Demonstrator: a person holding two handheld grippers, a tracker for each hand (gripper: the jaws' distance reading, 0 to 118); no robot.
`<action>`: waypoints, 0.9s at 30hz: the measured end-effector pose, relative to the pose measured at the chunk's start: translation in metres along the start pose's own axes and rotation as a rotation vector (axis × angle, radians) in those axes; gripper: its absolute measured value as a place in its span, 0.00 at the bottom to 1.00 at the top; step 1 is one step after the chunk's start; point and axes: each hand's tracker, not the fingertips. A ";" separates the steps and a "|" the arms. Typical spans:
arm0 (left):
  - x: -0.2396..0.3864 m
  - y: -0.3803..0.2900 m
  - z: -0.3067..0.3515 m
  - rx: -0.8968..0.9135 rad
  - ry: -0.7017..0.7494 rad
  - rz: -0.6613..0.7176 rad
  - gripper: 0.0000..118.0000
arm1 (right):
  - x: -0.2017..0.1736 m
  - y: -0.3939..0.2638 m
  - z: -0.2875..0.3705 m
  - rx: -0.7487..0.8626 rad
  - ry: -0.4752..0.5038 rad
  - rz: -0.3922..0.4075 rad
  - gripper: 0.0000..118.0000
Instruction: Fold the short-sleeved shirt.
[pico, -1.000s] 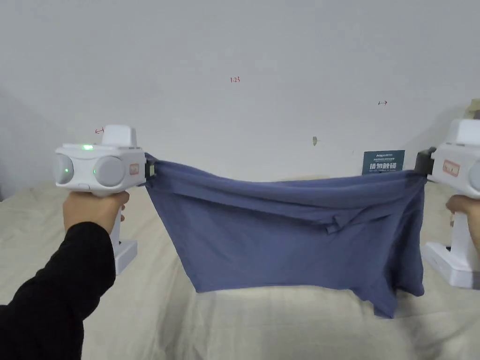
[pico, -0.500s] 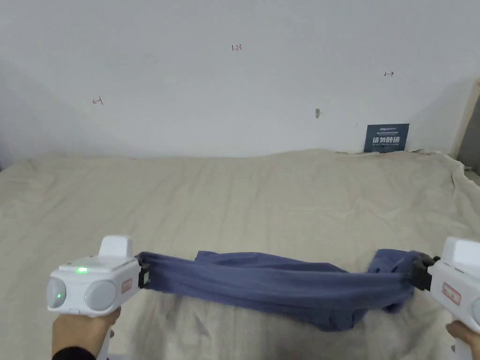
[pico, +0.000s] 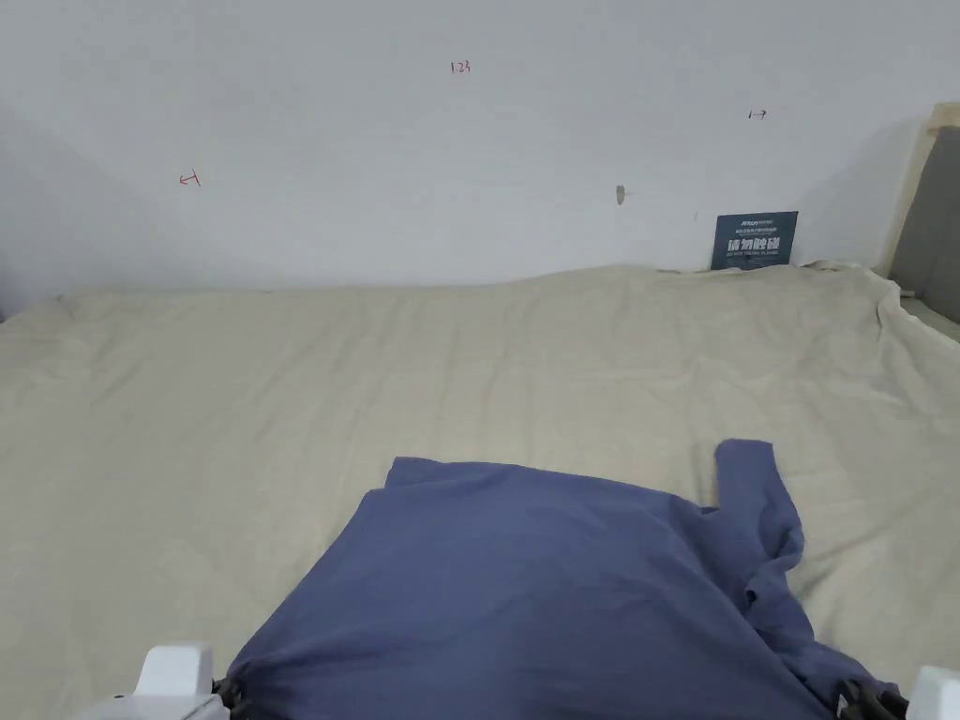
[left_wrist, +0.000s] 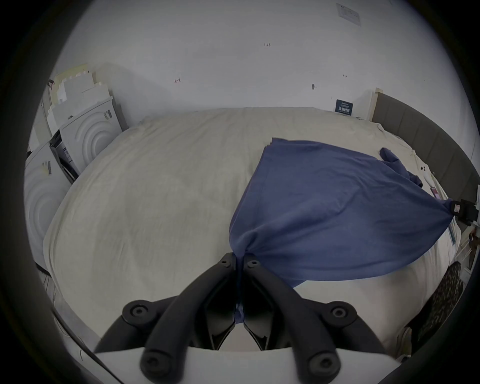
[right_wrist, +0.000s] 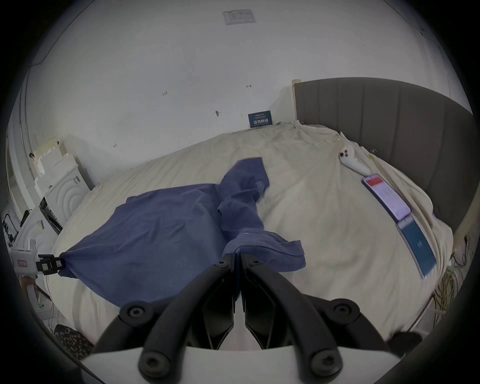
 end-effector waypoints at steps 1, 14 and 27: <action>-0.003 -0.006 0.004 -0.014 -0.001 0.000 0.01 | 0.002 -0.007 0.006 -0.003 -0.004 -0.009 0.02; -0.005 -0.064 0.021 -0.121 0.010 0.004 0.01 | 0.001 -0.066 0.034 -0.152 -0.093 -0.027 0.01; 0.009 -0.070 -0.003 -0.213 0.070 0.060 0.43 | -0.015 -0.066 0.019 -0.290 -0.129 0.012 0.27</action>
